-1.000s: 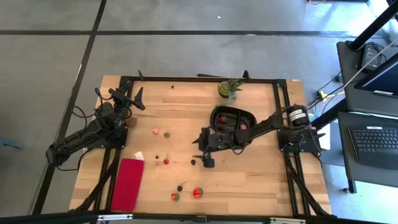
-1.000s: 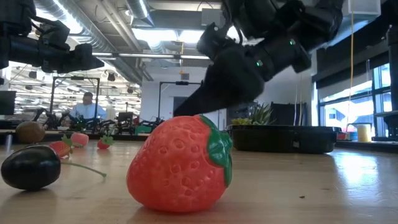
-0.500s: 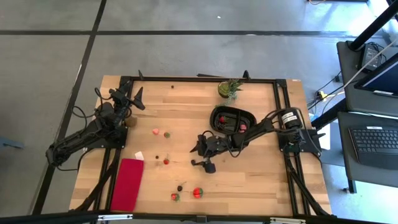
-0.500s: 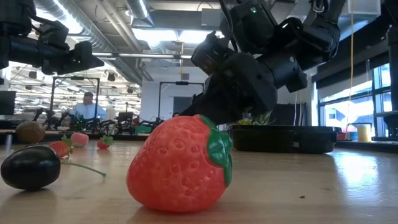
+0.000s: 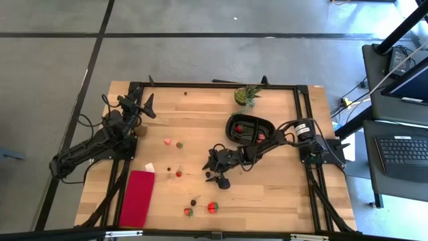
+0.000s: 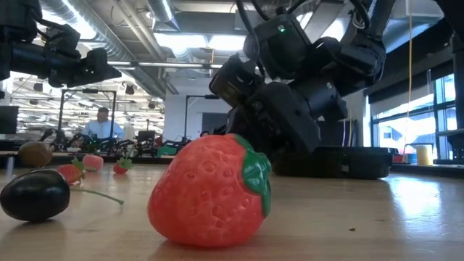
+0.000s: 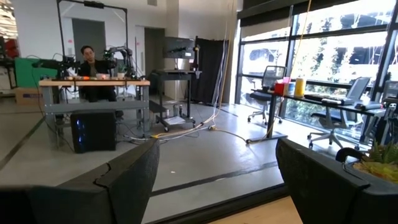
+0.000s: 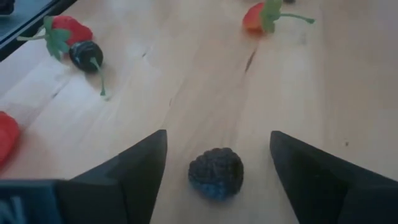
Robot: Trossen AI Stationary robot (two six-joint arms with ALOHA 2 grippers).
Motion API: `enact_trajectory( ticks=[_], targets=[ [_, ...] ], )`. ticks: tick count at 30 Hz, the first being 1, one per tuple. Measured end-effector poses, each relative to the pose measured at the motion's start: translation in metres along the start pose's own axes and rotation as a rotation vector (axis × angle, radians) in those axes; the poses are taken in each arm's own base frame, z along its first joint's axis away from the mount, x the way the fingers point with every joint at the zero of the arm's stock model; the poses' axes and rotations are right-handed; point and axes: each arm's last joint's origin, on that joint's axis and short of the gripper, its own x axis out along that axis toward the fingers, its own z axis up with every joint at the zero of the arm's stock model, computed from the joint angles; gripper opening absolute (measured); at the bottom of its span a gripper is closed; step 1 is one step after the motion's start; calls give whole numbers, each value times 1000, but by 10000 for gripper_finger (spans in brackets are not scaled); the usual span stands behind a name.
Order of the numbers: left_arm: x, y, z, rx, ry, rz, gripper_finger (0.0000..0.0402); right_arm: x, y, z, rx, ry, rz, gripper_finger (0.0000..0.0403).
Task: Pick and placing Produce into tupperware
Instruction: Put the blackberry into the of the black bin
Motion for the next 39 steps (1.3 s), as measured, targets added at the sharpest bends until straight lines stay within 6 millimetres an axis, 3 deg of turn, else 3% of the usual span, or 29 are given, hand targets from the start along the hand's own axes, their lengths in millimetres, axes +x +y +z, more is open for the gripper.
enact_trajectory(
  ticks=[14,27,32,39],
  targets=[
    [0,0,0,0,0,0,315,-2,-9,-6,18,74,-35,160],
    [0,0,0,-1,1,0,315,-6,-11,-4,16,84,-49,122],
    [0,0,0,0,0,0,315,-24,-14,11,19,126,-72,125],
    [0,0,0,0,0,0,315,-72,-34,44,65,176,-179,124]
  ],
)
